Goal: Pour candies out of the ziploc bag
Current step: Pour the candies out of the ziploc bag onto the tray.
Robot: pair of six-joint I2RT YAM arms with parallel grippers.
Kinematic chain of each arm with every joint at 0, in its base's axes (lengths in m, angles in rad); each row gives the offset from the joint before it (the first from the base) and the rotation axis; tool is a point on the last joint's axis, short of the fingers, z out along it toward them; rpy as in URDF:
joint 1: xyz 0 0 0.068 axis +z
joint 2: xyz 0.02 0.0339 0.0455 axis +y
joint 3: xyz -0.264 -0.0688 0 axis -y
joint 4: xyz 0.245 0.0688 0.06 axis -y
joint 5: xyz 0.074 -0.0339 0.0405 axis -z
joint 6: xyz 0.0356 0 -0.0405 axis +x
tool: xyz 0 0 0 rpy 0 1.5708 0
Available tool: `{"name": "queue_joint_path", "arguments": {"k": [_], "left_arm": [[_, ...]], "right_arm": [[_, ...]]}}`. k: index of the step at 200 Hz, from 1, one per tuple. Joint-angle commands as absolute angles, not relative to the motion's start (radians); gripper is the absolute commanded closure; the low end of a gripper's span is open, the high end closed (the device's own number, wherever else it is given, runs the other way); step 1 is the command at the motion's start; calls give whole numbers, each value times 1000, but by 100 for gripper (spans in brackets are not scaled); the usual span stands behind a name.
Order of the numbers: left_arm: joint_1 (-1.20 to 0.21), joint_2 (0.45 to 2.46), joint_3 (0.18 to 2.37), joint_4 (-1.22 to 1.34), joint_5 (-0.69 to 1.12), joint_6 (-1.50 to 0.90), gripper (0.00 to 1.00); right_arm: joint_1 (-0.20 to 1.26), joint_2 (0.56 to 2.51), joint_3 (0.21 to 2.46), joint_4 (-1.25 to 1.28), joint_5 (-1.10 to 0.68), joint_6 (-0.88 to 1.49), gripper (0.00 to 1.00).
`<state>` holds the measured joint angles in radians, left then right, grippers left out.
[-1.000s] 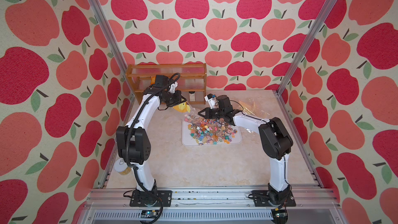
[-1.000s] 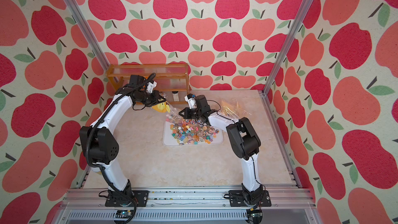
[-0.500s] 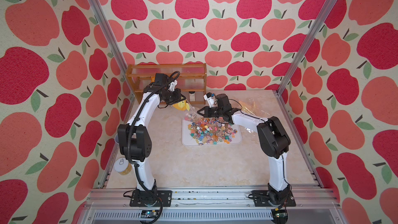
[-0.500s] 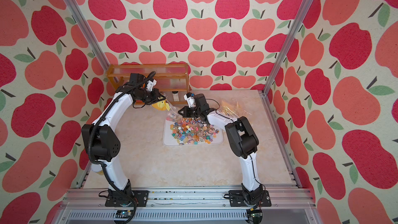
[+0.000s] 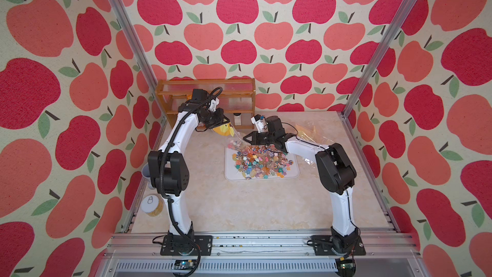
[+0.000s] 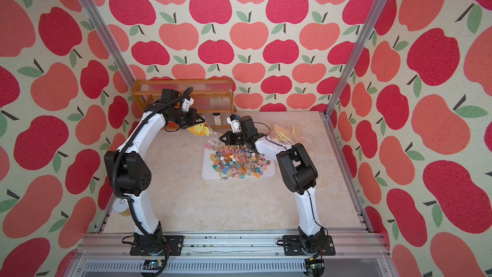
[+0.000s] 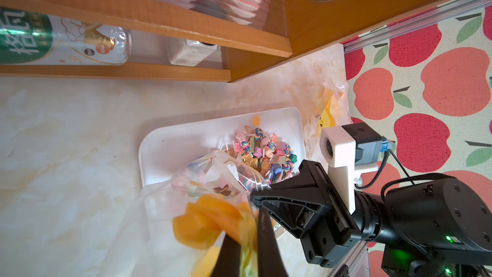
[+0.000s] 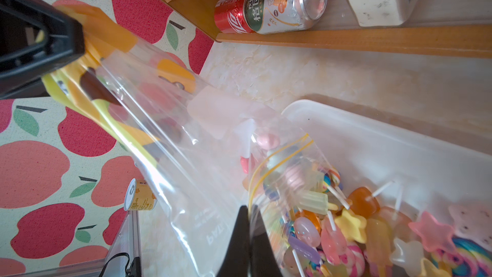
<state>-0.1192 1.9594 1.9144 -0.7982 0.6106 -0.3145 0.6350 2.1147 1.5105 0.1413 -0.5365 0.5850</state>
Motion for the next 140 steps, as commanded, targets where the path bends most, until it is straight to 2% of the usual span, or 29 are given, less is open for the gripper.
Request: {"name": "queue_joint_path", "arguments": {"k": [1, 140], "left_arm": [[-60, 1932, 2020, -670, 563, -293, 100], [-102, 1953, 2144, -733, 578, -284, 100]], "right_arm": [[626, 2189, 1459, -78, -512, 602, 100], [630, 2195, 1432, -54, -511, 609, 100]]}}
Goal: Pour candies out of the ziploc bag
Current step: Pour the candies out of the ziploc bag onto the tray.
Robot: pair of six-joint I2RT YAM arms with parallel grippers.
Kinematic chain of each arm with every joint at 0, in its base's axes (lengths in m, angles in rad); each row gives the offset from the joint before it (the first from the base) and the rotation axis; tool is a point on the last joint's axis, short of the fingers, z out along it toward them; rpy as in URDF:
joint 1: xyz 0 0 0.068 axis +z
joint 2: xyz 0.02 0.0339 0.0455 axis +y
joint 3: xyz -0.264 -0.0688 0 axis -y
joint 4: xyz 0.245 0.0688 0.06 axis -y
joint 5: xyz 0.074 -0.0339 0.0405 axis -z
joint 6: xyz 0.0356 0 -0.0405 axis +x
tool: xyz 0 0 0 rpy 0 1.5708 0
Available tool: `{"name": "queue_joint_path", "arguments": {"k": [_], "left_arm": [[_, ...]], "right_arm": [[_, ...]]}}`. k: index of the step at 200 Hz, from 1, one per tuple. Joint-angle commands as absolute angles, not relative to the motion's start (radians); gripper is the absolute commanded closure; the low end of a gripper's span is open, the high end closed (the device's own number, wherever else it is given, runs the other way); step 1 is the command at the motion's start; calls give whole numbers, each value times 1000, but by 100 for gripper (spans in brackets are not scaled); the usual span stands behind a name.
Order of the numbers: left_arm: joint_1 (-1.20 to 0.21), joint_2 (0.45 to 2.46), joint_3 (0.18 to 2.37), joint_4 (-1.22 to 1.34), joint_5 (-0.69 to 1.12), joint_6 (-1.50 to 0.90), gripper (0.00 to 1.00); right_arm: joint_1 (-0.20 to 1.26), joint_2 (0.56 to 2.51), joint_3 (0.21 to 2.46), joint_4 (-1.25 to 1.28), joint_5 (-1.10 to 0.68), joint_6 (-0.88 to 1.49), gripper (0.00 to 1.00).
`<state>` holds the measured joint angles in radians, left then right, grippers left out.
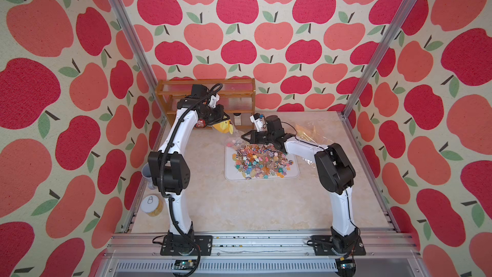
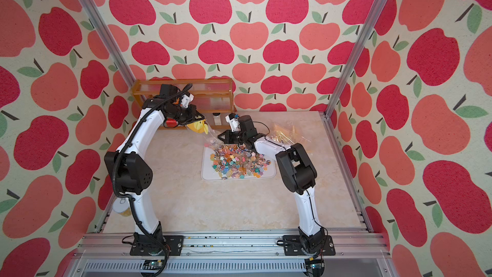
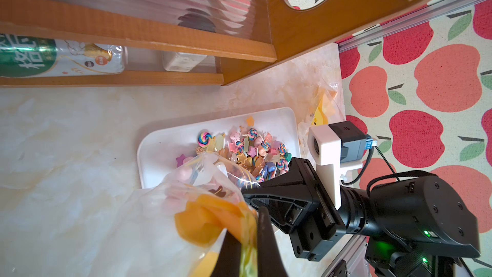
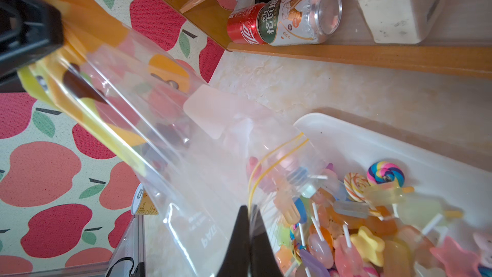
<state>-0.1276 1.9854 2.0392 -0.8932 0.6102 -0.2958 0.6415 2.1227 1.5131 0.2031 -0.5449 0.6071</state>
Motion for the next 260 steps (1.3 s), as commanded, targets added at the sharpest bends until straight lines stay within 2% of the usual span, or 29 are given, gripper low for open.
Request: {"name": "queue_joint_path", "arguments": {"k": [1, 163, 260], "left_arm": [[-102, 1953, 2144, -733, 577, -284, 100], [-136, 1962, 2280, -820, 553, -263, 100], [-138, 1920, 2286, -848, 537, -256, 100]], "right_arm": [[630, 2194, 1432, -54, -511, 609, 100], [628, 2154, 1382, -17, -519, 621, 100], [633, 2072, 1346, -17, -512, 618, 100]]}}
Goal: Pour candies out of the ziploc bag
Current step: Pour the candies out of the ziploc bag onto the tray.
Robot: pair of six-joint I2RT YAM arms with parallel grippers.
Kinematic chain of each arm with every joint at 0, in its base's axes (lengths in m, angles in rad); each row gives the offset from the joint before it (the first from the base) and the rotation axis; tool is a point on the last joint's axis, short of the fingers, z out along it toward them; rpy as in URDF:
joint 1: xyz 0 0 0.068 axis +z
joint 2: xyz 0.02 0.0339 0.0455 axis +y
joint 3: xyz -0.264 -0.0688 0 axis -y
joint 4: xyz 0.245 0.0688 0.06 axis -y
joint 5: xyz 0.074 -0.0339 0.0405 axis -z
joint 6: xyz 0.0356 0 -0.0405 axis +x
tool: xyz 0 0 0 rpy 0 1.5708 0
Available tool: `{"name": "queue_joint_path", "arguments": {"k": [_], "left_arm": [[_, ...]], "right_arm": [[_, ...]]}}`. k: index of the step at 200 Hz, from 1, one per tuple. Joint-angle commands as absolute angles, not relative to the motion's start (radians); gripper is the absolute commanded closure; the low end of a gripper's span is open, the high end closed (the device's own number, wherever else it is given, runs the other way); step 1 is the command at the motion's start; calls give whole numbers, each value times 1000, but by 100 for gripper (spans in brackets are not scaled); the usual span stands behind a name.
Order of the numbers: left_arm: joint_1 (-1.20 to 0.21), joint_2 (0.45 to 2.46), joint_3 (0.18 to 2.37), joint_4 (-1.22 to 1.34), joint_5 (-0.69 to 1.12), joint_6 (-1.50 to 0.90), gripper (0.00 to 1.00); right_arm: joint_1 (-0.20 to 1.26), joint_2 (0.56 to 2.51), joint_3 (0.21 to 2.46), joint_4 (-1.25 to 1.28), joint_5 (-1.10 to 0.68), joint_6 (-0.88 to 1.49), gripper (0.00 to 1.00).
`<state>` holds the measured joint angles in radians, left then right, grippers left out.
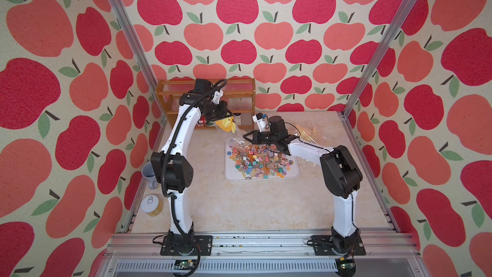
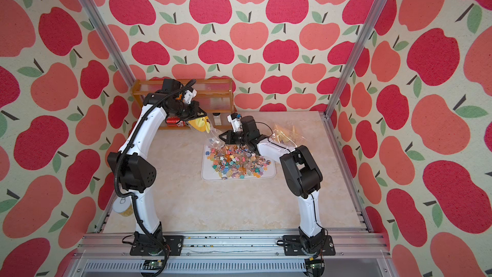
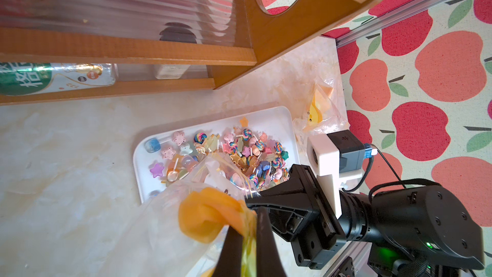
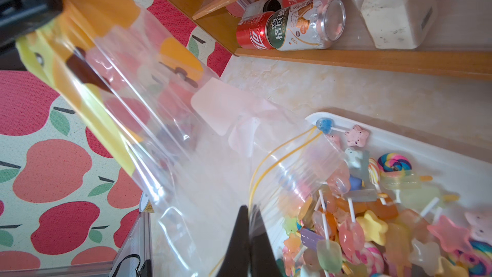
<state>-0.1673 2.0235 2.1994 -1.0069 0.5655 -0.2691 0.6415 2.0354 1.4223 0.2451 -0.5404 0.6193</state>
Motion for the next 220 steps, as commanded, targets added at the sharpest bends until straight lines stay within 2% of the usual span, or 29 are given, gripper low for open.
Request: {"name": "queue_joint_path", "arguments": {"k": [1, 151, 186, 220], "left_arm": [[-139, 1920, 2286, -848, 537, -256, 100], [-145, 1880, 2306, -885, 524, -246, 100], [-141, 1852, 2253, -878, 501, -239, 100], [-139, 1794, 2151, -845, 500, -240, 100]], "right_arm": [[633, 2072, 1346, -17, -512, 618, 100], [644, 1958, 1291, -19, -497, 611, 100], [640, 1944, 1292, -68, -483, 585, 100], [641, 1816, 1254, -109, -429, 548, 100]]}}
